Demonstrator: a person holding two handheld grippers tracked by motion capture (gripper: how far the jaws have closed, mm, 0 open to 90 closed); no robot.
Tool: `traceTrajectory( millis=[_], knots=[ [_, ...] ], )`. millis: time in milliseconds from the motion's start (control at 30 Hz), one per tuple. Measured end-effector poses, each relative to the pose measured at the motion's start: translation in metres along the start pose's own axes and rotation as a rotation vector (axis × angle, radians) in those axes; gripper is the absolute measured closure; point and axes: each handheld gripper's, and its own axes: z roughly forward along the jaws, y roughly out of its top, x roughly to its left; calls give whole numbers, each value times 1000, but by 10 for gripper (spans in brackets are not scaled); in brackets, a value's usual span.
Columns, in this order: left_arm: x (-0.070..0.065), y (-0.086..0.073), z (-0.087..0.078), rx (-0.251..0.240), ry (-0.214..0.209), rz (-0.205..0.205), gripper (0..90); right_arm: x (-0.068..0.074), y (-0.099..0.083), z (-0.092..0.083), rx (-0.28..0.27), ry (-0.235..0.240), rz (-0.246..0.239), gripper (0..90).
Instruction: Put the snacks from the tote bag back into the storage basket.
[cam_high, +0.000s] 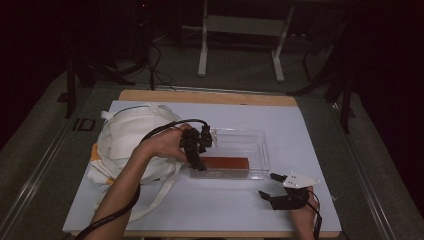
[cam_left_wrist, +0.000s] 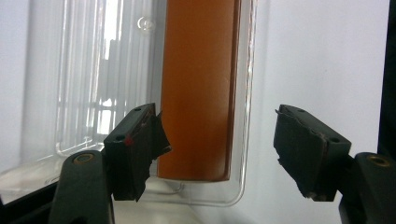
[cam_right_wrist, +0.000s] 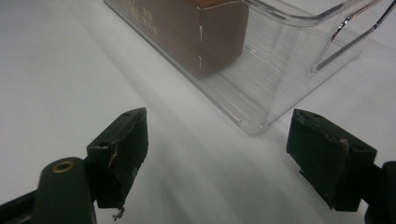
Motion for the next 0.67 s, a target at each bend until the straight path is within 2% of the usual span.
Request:
traceTrajectory(
  millis=[133,233,333,500,600,667],
  knots=[
    [-1,-4,-5,-11,11,-2,311,0,0,0,1,0,0,206],
    [-1,-8,-12,-56,10,-13,311,0,0,0,1,0,1,206],
    [-4,-14,-20,-110,26,-17,312,0,0,0,0,-1,1,206],
    [-12,-25,-30,-177,85,-36,311,0,0,0,1,0,6,205],
    [-22,-32,-31,-232,116,-41,310,-1,0,0,-2,0,10,204],
    [-31,-36,-29,-257,164,-41,297,-2,0,-1,-9,-2,22,204]
  ],
)
